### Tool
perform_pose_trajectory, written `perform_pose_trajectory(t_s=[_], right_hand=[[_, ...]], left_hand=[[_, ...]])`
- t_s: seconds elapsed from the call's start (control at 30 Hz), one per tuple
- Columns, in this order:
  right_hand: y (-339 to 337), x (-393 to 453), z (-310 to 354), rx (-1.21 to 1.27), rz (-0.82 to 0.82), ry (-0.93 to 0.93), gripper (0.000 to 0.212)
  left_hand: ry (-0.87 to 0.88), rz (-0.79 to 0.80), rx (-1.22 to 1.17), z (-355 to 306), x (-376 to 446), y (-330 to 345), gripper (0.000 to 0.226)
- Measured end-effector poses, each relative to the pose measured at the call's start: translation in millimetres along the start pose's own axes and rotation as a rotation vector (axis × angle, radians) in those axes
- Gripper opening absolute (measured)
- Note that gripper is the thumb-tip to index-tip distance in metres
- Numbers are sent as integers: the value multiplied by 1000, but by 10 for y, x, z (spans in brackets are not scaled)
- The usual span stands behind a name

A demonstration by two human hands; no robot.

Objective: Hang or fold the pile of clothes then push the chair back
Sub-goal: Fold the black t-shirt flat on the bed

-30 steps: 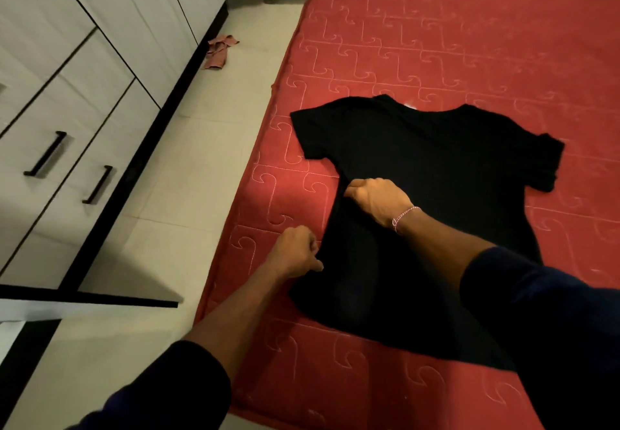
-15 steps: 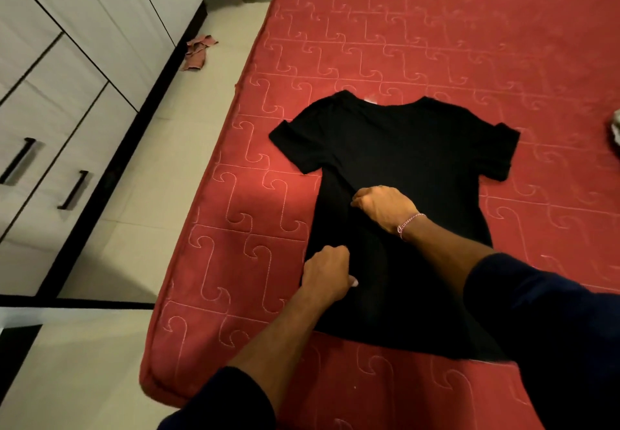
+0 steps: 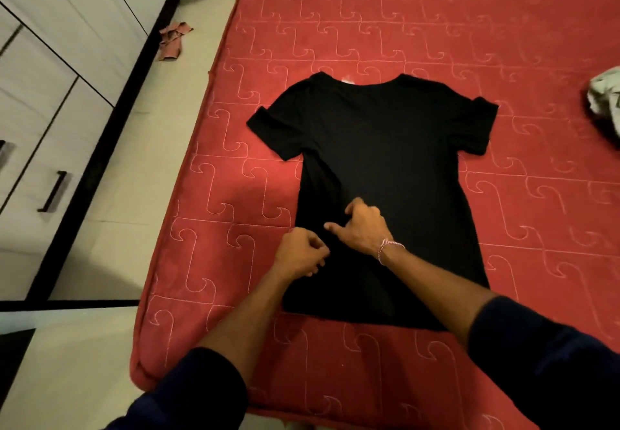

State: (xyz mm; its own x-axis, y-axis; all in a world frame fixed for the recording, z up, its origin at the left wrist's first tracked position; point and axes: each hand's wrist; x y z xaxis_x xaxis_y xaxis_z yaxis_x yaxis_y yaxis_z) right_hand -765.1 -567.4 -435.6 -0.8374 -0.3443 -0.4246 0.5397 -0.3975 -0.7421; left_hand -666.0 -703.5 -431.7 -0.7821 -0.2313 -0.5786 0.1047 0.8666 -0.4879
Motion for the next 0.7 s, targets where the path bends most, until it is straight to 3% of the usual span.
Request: perform_pose_trajectory(t_s=[0.07, 0.23, 0.4, 0.57, 0.7], right_hand=[[26, -55, -9, 7, 127, 120, 41], [-144, -69, 18, 246, 413, 306, 25], [-147, -198, -9, 285, 457, 336, 22], [-51, -505, 11, 262, 578, 332, 40], [111, -723, -18, 322, 604, 376, 25]], left_hand=[[43, -68, 97, 138, 33, -41, 14], [120, 74, 326, 250, 1, -94, 51], [217, 257, 628, 207, -91, -153, 63], [367, 372, 853, 204, -179, -134, 55], [427, 389, 820, 251, -196, -170, 42]])
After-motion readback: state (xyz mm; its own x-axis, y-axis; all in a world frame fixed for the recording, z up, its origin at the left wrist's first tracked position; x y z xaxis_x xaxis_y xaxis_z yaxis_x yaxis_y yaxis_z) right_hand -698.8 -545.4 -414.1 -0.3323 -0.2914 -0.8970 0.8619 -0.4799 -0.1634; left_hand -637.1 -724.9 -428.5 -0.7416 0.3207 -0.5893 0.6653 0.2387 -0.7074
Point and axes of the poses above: each hand's wrist, its own x-axis towards the middle knuckle, its own y-axis out of the palm, z = x × y, and after that the axes turned 2 degrees about -x, right-handed
